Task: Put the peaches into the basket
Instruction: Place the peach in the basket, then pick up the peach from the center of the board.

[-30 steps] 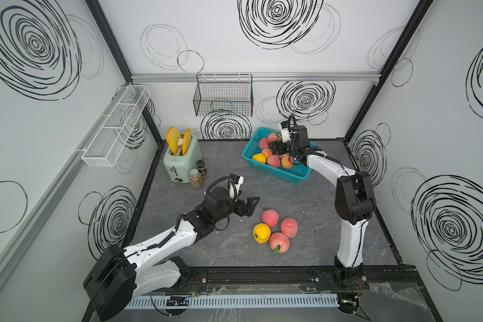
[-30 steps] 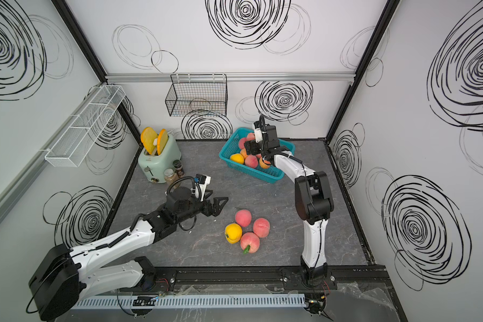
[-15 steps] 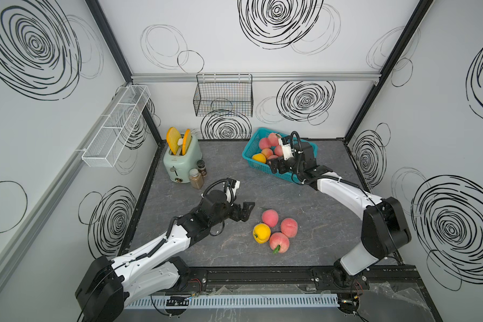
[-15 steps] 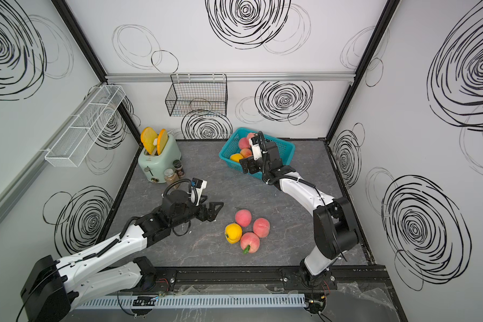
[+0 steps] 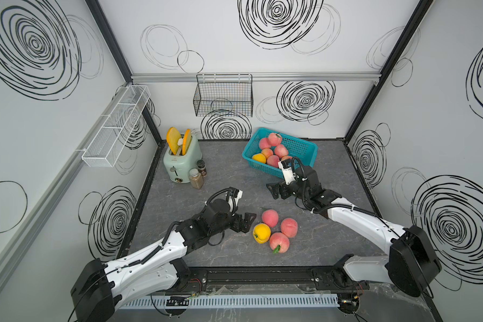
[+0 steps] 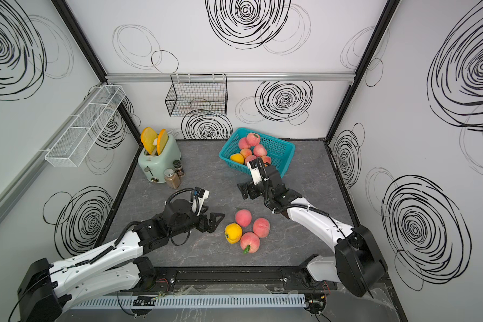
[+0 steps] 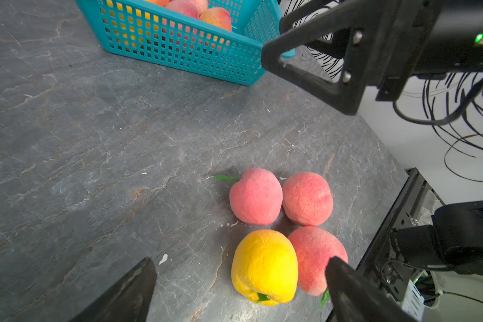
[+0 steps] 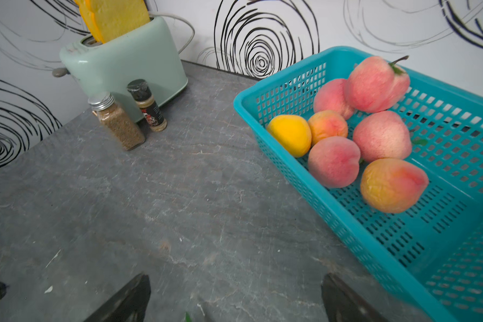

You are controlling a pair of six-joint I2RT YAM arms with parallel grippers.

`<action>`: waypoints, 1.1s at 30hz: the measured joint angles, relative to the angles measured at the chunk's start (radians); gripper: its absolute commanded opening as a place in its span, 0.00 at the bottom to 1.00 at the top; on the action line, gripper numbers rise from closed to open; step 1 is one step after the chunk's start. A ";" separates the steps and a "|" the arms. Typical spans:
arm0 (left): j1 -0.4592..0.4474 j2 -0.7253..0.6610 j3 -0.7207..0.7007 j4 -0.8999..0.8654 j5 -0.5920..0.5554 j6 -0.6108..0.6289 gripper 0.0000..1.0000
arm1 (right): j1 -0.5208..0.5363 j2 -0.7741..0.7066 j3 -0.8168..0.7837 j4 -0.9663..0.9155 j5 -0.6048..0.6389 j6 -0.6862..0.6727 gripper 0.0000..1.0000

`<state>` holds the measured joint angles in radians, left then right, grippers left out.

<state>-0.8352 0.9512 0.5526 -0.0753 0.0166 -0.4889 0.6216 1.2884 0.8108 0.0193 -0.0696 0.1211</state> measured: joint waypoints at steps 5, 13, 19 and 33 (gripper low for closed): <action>-0.026 -0.011 -0.016 -0.006 -0.010 -0.024 0.98 | 0.051 -0.042 -0.034 -0.011 0.013 0.008 0.99; -0.058 -0.013 -0.042 -0.004 -0.021 -0.059 0.98 | 0.090 -0.125 -0.114 -0.012 0.018 0.031 0.99; -0.086 -0.013 -0.068 0.015 -0.025 -0.085 0.98 | 0.101 -0.163 -0.165 -0.013 0.017 0.052 0.99; -0.147 0.040 -0.103 0.085 -0.043 -0.125 0.98 | 0.110 -0.269 -0.247 -0.012 0.006 0.086 0.99</action>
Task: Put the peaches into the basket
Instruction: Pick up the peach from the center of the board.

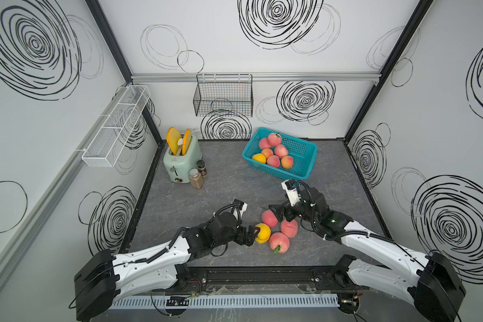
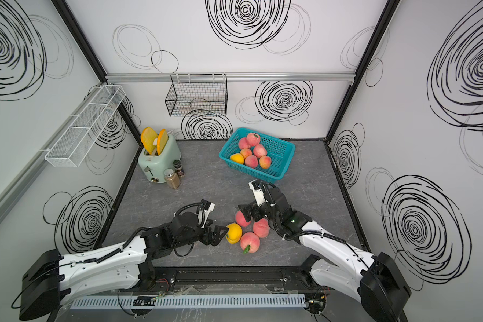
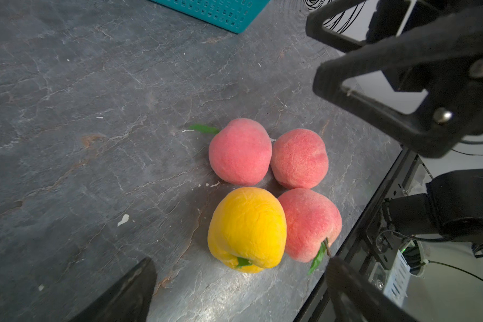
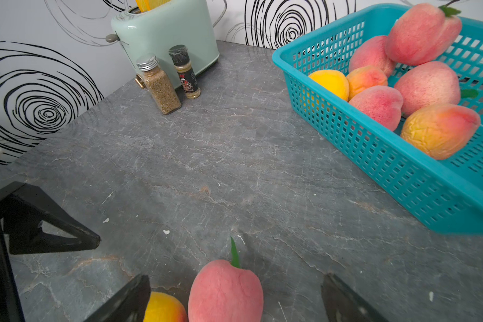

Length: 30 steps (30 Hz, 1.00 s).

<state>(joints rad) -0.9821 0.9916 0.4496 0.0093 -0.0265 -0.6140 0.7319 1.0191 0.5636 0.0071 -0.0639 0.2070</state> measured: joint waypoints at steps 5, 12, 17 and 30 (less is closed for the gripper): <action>-0.016 0.057 -0.001 0.034 0.000 -0.009 0.98 | 0.000 -0.017 -0.026 -0.001 -0.006 0.008 0.99; -0.060 0.132 -0.001 0.079 0.001 -0.024 0.98 | 0.000 -0.043 -0.047 -0.002 -0.015 0.014 0.99; -0.077 0.168 -0.001 0.111 0.002 -0.031 0.98 | 0.000 -0.069 -0.068 0.001 -0.024 0.018 0.99; -0.078 0.269 0.000 0.174 0.003 -0.034 0.98 | 0.000 -0.100 -0.122 0.015 -0.071 0.011 0.99</action>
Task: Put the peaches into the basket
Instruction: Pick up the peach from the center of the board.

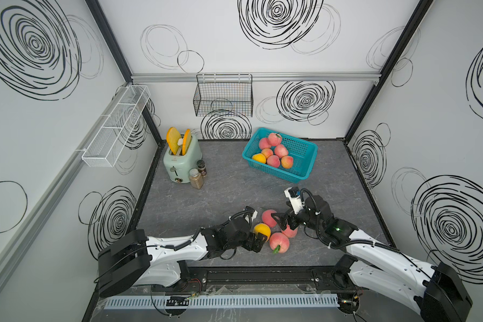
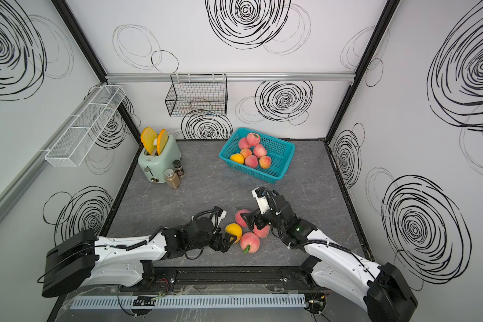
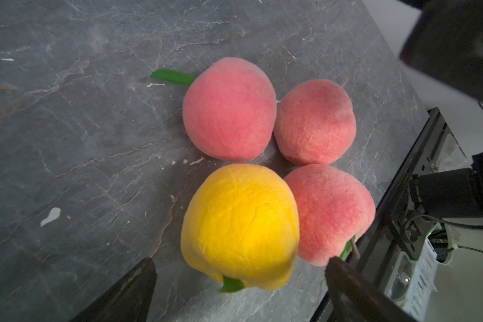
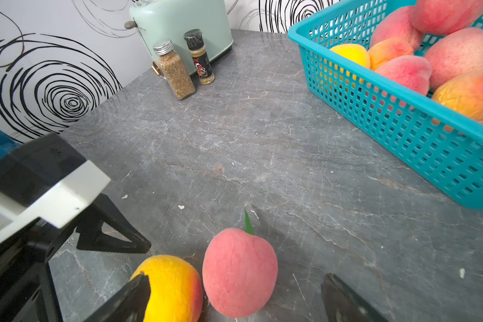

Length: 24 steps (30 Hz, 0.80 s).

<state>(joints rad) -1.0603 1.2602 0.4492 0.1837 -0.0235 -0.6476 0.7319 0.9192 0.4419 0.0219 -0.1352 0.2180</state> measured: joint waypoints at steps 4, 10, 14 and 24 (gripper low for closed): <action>0.000 0.032 0.003 0.016 0.001 0.000 0.98 | 0.000 -0.001 -0.005 0.002 -0.006 -0.002 0.99; 0.000 0.067 0.017 0.030 0.001 0.000 0.98 | 0.000 -0.001 -0.005 0.009 -0.012 -0.005 0.99; 0.001 0.076 0.020 0.048 0.003 0.000 0.98 | 0.000 -0.001 -0.006 0.009 -0.014 -0.006 0.99; 0.010 0.121 0.034 0.077 0.018 0.001 0.99 | -0.005 -0.001 -0.006 0.009 -0.015 -0.016 0.99</action>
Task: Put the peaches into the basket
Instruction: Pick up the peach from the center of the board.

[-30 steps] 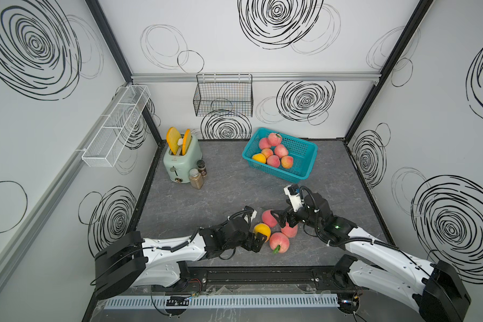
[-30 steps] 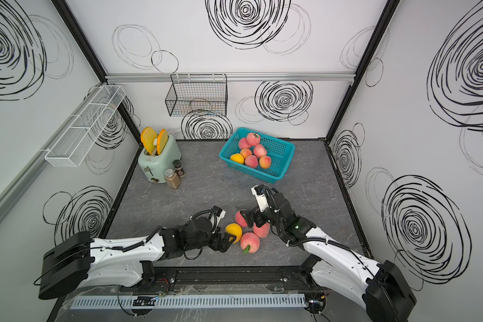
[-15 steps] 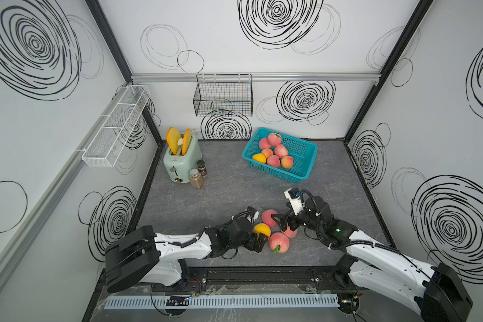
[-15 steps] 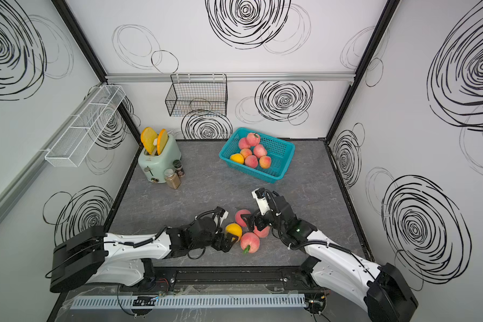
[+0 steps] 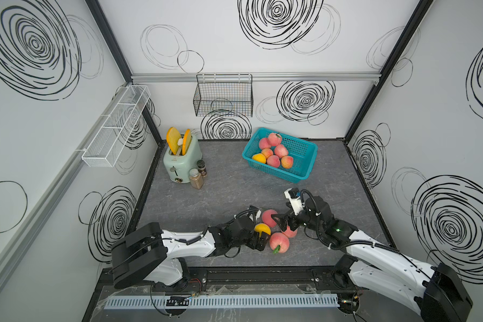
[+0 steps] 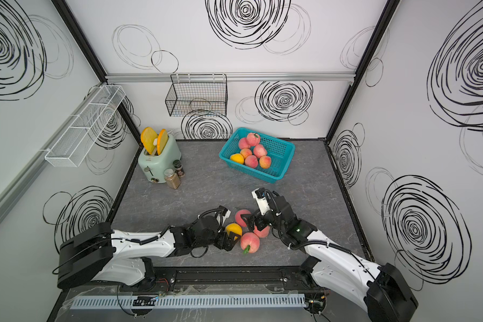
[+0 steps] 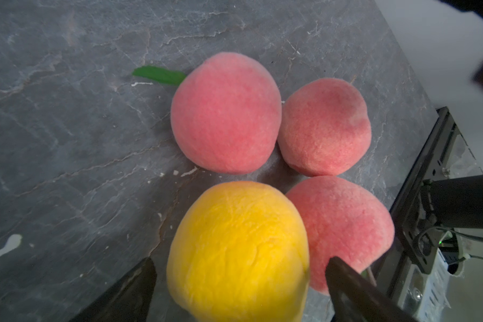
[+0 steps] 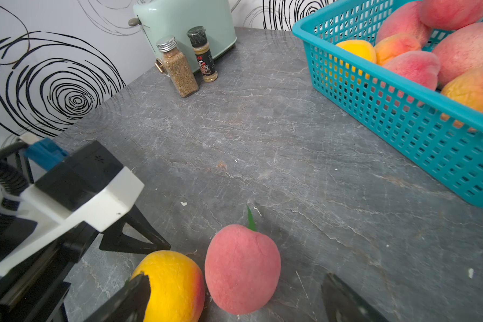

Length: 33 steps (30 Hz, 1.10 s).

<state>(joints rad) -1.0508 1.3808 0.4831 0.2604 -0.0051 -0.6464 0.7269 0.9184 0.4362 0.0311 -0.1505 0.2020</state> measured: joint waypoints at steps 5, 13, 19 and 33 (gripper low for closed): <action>0.000 0.011 0.002 0.007 0.005 0.002 0.95 | -0.005 0.000 0.000 0.000 -0.002 -0.006 0.99; 0.007 0.018 0.002 0.011 0.005 0.005 0.81 | -0.014 0.001 0.000 0.000 -0.005 -0.008 0.99; 0.011 0.019 0.002 0.013 0.006 0.004 0.75 | -0.018 0.001 0.000 0.000 -0.008 -0.008 0.99; 0.030 -0.088 0.002 -0.043 -0.003 0.008 0.67 | -0.024 -0.004 0.000 -0.001 -0.019 -0.008 0.99</action>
<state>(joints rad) -1.0206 1.2926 0.4850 0.2173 -0.0086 -0.6388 0.7025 0.9142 0.4358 0.0303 -0.1696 0.1936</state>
